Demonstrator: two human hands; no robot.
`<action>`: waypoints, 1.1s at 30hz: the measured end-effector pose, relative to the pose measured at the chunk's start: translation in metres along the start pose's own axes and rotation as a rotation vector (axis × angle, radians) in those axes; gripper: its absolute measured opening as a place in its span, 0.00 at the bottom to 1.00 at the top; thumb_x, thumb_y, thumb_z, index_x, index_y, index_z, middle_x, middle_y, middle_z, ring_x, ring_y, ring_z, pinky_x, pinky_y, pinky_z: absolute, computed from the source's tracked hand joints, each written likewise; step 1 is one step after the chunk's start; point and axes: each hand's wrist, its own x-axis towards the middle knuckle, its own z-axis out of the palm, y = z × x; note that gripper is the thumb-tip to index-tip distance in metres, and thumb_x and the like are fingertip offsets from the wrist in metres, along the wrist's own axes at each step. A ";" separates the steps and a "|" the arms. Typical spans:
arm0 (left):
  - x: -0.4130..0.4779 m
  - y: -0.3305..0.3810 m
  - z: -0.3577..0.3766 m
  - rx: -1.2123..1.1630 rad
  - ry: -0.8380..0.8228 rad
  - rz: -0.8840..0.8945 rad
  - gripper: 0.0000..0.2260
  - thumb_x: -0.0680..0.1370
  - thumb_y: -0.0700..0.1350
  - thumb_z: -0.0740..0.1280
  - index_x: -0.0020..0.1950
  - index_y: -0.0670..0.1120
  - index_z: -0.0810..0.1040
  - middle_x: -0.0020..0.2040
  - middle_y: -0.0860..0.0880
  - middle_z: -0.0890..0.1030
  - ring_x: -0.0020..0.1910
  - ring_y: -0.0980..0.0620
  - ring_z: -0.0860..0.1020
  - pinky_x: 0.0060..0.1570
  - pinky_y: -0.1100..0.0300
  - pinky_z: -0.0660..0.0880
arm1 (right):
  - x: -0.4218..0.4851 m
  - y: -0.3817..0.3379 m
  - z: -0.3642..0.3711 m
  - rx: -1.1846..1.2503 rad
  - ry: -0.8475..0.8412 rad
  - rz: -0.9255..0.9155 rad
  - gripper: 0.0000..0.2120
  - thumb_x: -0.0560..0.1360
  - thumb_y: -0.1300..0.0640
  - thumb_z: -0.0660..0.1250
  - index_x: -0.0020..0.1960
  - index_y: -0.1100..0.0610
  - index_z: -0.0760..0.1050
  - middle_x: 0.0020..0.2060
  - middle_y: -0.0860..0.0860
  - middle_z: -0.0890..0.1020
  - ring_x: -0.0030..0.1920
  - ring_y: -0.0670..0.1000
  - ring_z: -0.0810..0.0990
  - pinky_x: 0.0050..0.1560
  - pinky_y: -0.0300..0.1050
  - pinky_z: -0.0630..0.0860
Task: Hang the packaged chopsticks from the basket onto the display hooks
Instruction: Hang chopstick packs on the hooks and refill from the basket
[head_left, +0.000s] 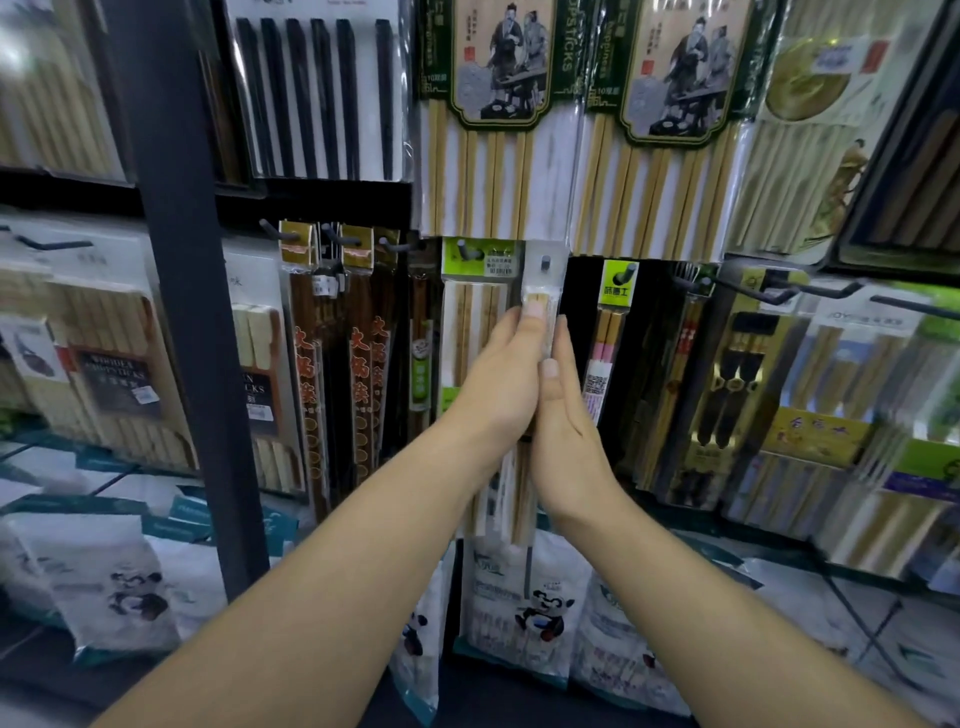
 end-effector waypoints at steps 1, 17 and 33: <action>0.003 0.000 0.001 -0.021 0.004 -0.020 0.25 0.86 0.59 0.54 0.82 0.52 0.62 0.73 0.57 0.70 0.68 0.62 0.66 0.67 0.62 0.62 | 0.004 0.002 0.001 0.036 0.006 0.014 0.31 0.80 0.32 0.44 0.81 0.36 0.41 0.81 0.36 0.49 0.80 0.37 0.50 0.81 0.51 0.53; 0.029 -0.012 0.007 -0.121 0.042 -0.153 0.22 0.85 0.58 0.58 0.78 0.51 0.70 0.68 0.56 0.77 0.58 0.60 0.75 0.60 0.62 0.66 | 0.034 0.023 -0.001 0.163 0.057 0.107 0.37 0.75 0.30 0.47 0.82 0.39 0.47 0.81 0.42 0.58 0.77 0.41 0.59 0.80 0.52 0.57; 0.002 -0.029 0.009 -0.223 -0.008 -0.131 0.28 0.85 0.63 0.56 0.82 0.52 0.64 0.79 0.53 0.68 0.77 0.57 0.66 0.79 0.53 0.59 | 0.018 0.020 0.003 0.147 0.004 0.137 0.43 0.71 0.22 0.46 0.82 0.37 0.45 0.82 0.39 0.53 0.80 0.40 0.53 0.81 0.53 0.52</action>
